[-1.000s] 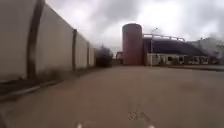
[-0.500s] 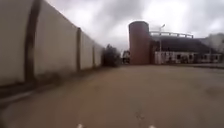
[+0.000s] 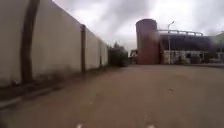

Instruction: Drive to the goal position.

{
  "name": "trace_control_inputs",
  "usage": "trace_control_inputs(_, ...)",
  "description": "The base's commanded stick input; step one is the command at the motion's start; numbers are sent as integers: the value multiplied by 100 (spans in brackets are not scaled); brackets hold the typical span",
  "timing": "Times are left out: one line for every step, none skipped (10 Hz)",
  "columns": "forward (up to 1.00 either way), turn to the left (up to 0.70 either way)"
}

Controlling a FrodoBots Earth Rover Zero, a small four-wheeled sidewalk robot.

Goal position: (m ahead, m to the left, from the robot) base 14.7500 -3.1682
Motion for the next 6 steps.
trace_control_inputs(100, 1)
trace_control_inputs(100, -10)
trace_control_inputs(100, -29)
trace_control_inputs(100, -33)
trace_control_inputs(100, -33)
trace_control_inputs(100, -33)
